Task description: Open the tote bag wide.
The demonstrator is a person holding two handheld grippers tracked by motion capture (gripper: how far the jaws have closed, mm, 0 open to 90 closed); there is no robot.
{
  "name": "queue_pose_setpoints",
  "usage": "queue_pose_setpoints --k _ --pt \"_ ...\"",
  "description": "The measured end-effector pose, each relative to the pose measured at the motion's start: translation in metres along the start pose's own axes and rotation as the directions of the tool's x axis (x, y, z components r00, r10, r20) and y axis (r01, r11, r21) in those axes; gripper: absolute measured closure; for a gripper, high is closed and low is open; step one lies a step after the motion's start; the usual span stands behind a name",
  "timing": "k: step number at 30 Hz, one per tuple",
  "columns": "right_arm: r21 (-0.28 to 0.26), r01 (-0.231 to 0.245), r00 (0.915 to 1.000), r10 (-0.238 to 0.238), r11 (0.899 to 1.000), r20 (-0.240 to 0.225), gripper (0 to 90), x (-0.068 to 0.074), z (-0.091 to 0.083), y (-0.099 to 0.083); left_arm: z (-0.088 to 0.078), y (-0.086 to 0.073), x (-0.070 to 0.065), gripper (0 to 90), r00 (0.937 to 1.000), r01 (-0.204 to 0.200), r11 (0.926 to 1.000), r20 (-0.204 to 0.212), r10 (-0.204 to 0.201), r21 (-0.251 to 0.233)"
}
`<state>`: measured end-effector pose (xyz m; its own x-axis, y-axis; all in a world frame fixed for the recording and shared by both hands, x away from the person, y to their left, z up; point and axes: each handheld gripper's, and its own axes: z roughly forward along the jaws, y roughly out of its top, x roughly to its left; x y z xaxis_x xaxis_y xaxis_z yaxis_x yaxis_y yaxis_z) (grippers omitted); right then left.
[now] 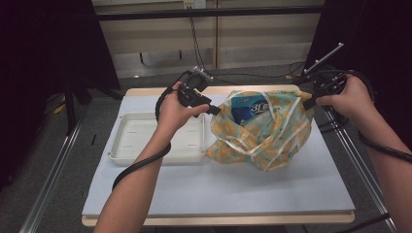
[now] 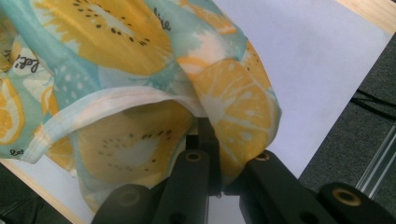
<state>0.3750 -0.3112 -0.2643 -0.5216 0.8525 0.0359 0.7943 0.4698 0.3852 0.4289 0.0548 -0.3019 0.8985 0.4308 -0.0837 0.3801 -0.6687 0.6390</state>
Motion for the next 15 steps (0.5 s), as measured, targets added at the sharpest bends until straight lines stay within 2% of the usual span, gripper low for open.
queue_pose_setpoints --k 7,12,15 --pt "0.004 -0.006 1.0 0.006 1.0 0.006 90.0 0.003 -0.001 -0.001 -0.004 -0.013 -0.005 36.8 1.0 0.005 1.0 0.007 -0.005 -0.005" --pt "-0.004 0.002 1.0 -0.002 1.0 0.006 90.0 0.004 -0.003 -0.002 -0.001 -0.021 -0.01 33.0 0.9997 -0.012 0.9999 0.021 0.012 -0.008" --pt "-0.003 -0.003 1.0 0.003 1.0 0.01 90.0 0.005 -0.003 -0.003 0.004 -0.026 -0.013 32.6 0.9988 -0.014 0.9999 0.047 0.014 -0.005"
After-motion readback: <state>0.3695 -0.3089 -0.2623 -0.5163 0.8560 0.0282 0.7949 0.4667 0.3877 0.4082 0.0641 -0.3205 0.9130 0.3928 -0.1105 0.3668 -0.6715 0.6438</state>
